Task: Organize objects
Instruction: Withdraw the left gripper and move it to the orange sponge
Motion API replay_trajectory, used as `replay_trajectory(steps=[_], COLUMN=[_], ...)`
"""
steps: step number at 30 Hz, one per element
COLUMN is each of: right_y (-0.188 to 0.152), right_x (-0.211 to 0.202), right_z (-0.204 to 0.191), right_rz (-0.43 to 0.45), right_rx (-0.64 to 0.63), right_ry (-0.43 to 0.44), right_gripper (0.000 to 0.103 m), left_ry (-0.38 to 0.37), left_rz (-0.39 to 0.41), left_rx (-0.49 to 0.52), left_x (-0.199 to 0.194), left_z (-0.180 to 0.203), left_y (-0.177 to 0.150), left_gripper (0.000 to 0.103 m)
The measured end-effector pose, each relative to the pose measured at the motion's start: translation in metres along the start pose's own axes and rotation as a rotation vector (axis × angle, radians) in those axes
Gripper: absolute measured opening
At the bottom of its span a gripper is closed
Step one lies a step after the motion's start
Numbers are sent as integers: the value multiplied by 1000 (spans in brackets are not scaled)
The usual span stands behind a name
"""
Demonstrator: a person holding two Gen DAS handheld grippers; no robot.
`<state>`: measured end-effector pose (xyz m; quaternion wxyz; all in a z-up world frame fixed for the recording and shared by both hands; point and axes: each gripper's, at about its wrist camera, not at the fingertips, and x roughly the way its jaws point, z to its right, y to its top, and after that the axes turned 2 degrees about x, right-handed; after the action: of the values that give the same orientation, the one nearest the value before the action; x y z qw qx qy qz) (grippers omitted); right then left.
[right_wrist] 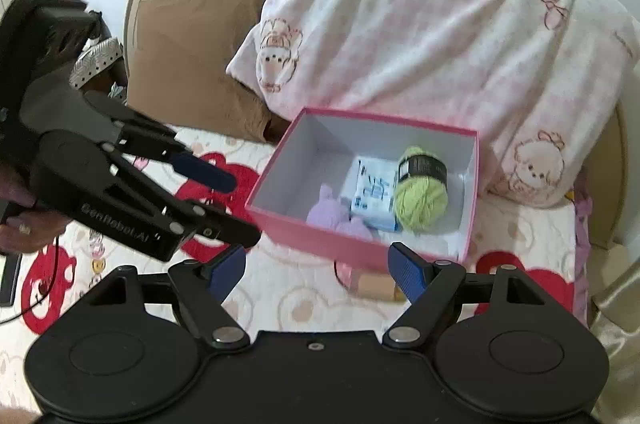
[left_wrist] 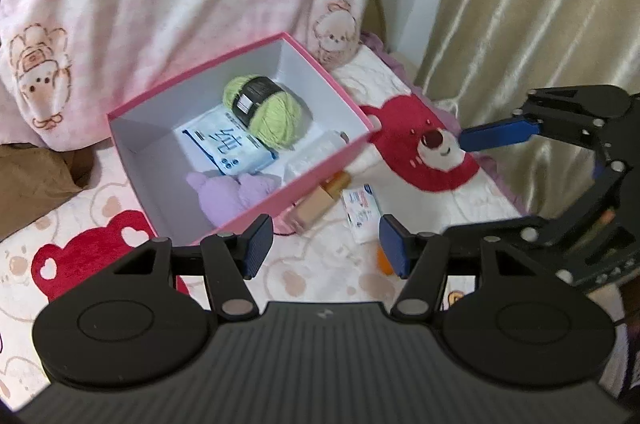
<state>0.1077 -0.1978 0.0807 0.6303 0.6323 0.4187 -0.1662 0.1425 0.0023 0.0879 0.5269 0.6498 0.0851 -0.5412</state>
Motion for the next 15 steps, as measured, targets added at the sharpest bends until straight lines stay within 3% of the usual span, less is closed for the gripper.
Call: replay_trajectory(steps=[9, 15], right_y=[-68, -112], right_x=[10, 28], right_z=[-6, 5], right_rz=[-47, -15], right_rx=[-31, -54], right_ry=[-31, -3], right_gripper=[82, 83], left_ry=[-32, -57], left_rz=[-27, -68], left_rx=[44, 77], left_x=[38, 60], left_z=[20, 26], left_y=[-39, -67], left_gripper=[58, 59])
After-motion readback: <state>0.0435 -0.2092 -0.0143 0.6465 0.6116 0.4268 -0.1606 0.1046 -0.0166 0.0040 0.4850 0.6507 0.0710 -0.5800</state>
